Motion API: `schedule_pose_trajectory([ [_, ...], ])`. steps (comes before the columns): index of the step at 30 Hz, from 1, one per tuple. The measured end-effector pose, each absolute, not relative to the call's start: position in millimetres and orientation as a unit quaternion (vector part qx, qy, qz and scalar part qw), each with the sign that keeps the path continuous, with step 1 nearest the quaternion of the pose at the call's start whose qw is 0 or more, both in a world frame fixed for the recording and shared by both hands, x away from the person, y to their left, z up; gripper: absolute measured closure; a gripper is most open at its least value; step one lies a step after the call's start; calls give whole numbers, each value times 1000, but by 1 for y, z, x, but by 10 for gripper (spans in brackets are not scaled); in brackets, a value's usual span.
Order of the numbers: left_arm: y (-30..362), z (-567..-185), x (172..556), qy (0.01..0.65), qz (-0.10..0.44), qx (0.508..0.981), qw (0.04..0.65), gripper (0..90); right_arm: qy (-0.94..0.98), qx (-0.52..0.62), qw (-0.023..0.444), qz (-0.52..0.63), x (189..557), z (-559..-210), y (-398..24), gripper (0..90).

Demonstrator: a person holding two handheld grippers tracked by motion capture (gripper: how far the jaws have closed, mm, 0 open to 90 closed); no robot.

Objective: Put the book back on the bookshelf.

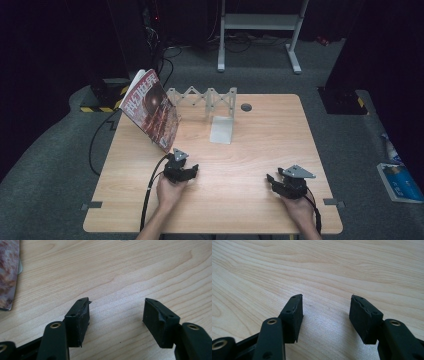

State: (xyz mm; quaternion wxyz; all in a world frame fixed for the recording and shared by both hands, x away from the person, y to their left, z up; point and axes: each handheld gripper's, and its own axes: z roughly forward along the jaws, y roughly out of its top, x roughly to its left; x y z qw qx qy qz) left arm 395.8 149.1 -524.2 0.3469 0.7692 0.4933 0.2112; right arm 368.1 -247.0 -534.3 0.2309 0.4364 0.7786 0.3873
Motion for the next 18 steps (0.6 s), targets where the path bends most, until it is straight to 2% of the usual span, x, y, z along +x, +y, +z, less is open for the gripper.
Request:
schedule_pose_trajectory([
  [8,147,-532,387,491,241,752,368,354,779,436,231,387,368,-534,-247,446],
  [18,146,-534,384,497,249,744,369,347,779,436,231,387,368,-534,-247,445],
])
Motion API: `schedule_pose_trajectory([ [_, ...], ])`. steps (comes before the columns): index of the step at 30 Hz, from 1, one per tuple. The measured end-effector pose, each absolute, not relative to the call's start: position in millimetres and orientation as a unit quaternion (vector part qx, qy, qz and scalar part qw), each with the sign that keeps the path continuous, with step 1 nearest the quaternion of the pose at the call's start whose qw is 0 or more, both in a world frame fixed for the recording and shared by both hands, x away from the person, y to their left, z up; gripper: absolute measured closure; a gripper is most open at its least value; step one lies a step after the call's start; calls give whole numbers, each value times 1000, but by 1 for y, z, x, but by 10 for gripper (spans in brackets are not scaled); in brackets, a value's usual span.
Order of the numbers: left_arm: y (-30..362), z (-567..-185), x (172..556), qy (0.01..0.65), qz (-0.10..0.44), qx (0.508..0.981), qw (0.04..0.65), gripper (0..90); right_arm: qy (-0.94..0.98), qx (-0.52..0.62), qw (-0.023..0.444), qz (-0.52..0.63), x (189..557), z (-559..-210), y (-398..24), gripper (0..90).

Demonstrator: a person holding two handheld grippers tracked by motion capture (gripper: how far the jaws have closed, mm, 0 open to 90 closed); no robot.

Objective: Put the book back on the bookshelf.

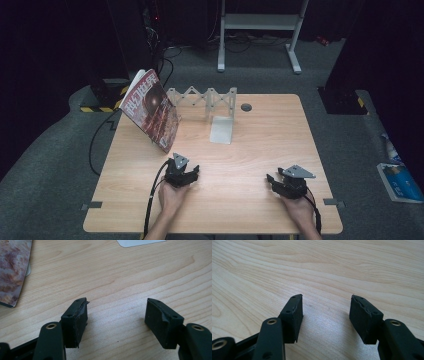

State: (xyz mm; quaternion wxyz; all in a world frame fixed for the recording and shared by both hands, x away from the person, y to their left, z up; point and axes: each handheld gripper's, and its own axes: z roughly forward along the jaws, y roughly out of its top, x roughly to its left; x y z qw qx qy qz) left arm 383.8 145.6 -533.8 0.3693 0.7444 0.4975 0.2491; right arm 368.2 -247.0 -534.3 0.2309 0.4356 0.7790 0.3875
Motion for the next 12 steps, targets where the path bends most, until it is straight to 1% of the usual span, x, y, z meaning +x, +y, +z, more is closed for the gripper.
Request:
schedule_pose_trajectory([
  [9,146,-534,384,497,249,745,369,347,779,437,230,387,368,-534,-247,446],
  [12,146,-534,384,499,248,744,369,327,779,435,230,388,368,-534,-247,448],
])
